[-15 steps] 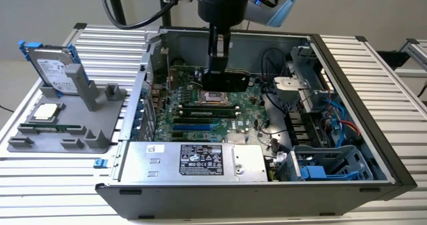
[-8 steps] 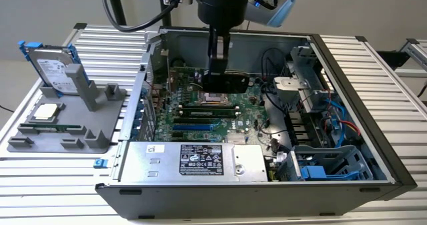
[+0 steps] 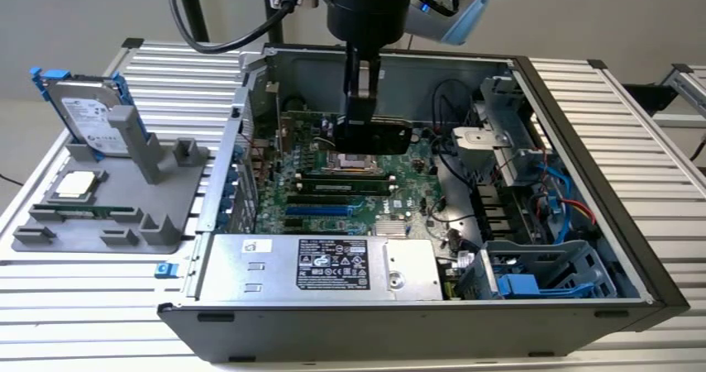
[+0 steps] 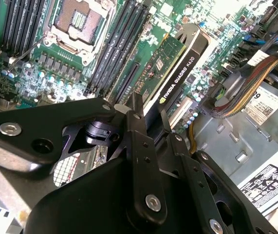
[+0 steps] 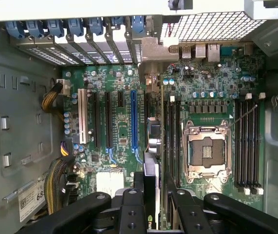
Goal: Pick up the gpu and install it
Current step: 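Insert the gpu into the slot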
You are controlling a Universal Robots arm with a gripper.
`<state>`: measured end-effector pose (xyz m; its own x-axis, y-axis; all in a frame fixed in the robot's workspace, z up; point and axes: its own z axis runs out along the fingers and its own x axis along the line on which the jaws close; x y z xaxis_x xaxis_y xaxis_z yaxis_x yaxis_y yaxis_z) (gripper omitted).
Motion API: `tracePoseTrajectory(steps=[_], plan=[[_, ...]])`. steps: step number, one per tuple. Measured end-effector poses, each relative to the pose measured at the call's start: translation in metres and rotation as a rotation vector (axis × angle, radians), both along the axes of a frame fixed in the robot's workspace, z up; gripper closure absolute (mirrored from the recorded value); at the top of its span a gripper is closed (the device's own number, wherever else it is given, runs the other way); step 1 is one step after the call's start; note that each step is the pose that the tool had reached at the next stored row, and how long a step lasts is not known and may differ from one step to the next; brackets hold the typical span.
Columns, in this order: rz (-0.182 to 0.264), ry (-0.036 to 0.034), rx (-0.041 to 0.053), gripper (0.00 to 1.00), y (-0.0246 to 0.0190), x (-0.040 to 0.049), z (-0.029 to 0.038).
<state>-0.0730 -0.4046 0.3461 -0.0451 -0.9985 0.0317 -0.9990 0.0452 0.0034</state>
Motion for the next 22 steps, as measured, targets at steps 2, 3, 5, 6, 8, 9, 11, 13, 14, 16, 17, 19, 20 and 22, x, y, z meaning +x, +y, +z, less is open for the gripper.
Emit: tracePoseTrajectory(steps=[2,3,5,6,8,9,11,13,14,16,17,19,20,22], plan=[[0.0,0.0,-0.0001,1.0,0.0,0.0,0.0],[0.0,0.0,-0.0002,1.0,0.0,0.0,0.0],[0.0,0.0,-0.0005,1.0,0.0,0.0,0.0],[0.0,0.0,-0.0005,1.0,0.0,0.0,0.0],[0.0,0.0,-0.0005,1.0,0.0001,0.0,-0.0003],[0.0,-0.0001,-0.0003,1.0,0.0001,0.0001,-0.0007],[0.0,-0.0001,-0.0004,1.0,0.0,0.0,-0.0018],[0.0,0.0,-0.0005,1.0,0.0,0.0,-0.0028],[0.0,0.0,-0.0006,1.0,0.0,0.0,-0.0034],[0.0,0.0001,-0.001,1.0,0.0,0.0,-0.0039],[0.0,0.0001,-0.001,1.0,0.0,0.0,-0.0039],[0.0,0.0,-0.0009,1.0,0.0,0.0,-0.004],[0.0,0.0,-0.001,1.0,0.0,0.0,-0.0041],[0.0,-0.0001,-0.0019,1.0,0.0,0.0,-0.005]])
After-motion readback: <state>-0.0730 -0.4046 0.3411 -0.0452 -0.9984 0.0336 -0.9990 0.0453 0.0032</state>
